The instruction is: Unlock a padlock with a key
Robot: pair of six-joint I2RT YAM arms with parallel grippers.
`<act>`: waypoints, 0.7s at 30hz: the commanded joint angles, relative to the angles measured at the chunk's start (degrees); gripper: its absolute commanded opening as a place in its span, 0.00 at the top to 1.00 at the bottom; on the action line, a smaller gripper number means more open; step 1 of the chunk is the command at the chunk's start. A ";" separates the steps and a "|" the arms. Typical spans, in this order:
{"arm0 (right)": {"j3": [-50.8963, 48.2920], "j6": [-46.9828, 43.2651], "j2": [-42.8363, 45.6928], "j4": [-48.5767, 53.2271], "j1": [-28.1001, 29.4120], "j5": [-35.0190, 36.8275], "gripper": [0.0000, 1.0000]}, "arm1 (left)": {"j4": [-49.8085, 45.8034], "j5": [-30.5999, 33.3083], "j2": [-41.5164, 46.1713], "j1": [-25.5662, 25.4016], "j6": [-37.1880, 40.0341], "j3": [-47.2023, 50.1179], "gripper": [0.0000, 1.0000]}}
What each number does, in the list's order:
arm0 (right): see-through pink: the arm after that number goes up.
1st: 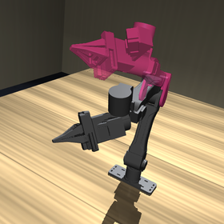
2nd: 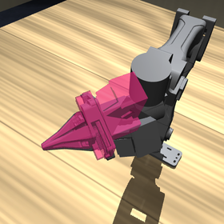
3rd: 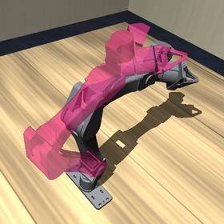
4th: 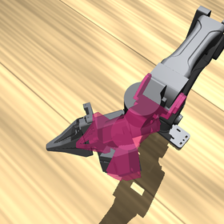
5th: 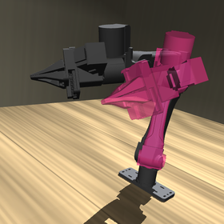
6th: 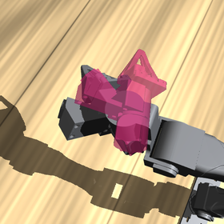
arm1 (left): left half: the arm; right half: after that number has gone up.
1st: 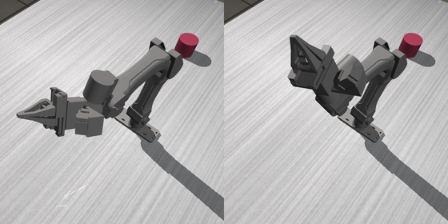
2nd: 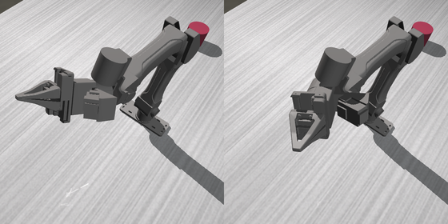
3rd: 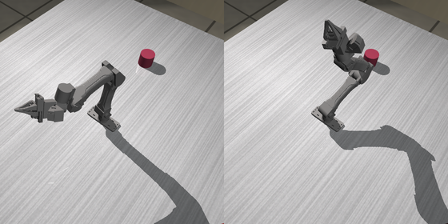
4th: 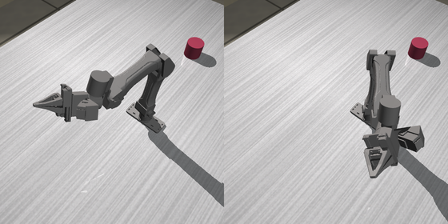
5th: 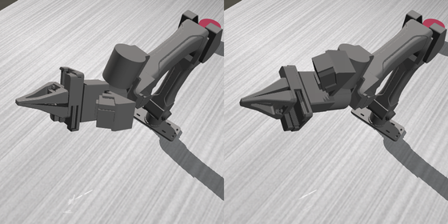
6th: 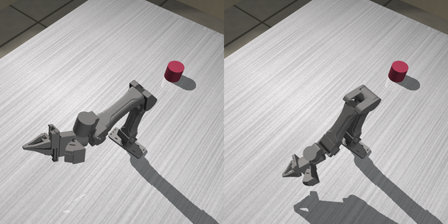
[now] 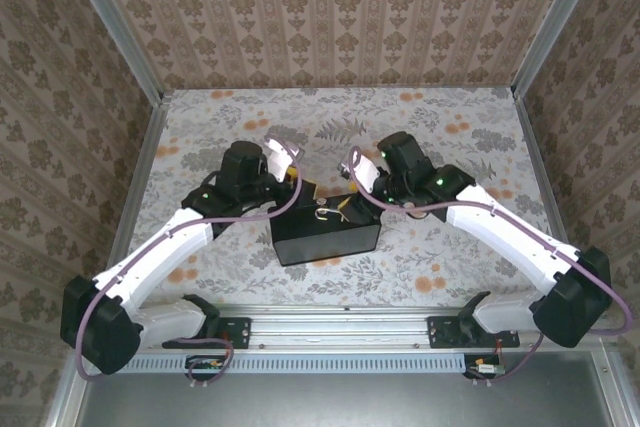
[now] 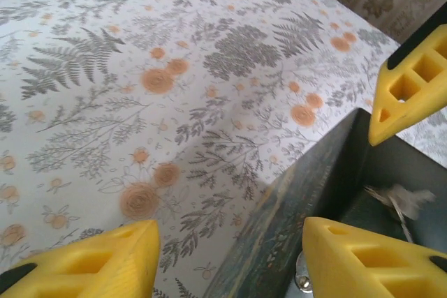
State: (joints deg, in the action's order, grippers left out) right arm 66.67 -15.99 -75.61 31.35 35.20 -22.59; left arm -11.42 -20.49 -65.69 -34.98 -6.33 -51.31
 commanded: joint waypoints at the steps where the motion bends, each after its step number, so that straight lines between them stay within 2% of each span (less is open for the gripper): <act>1: 5.77 -4.77 -3.53 6.94 -2.71 -8.32 0.41 | -2.35 2.82 2.52 1.18 -4.29 -0.09 0.43; 7: 15.06 -10.86 -13.49 17.76 -5.22 -17.99 0.46 | -5.88 7.90 6.26 1.14 -7.96 3.39 0.43; 10: 15.63 -10.33 -15.58 18.94 -5.13 -19.30 0.49 | -7.88 9.62 7.66 1.08 -8.24 4.81 0.43; 16: 12.99 -7.96 -14.06 17.78 -3.81 -17.66 0.51 | -9.57 12.21 7.73 0.53 -8.35 5.33 0.43; 21: 11.05 -6.30 -12.02 15.99 -1.84 -13.80 0.47 | -9.85 13.08 6.57 -0.06 -7.58 5.12 0.44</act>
State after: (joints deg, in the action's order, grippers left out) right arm 78.98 -23.33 -89.60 46.54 31.94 -37.69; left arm -20.27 -9.06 -58.83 -34.46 -13.52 -46.46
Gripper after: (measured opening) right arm 0.525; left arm 0.564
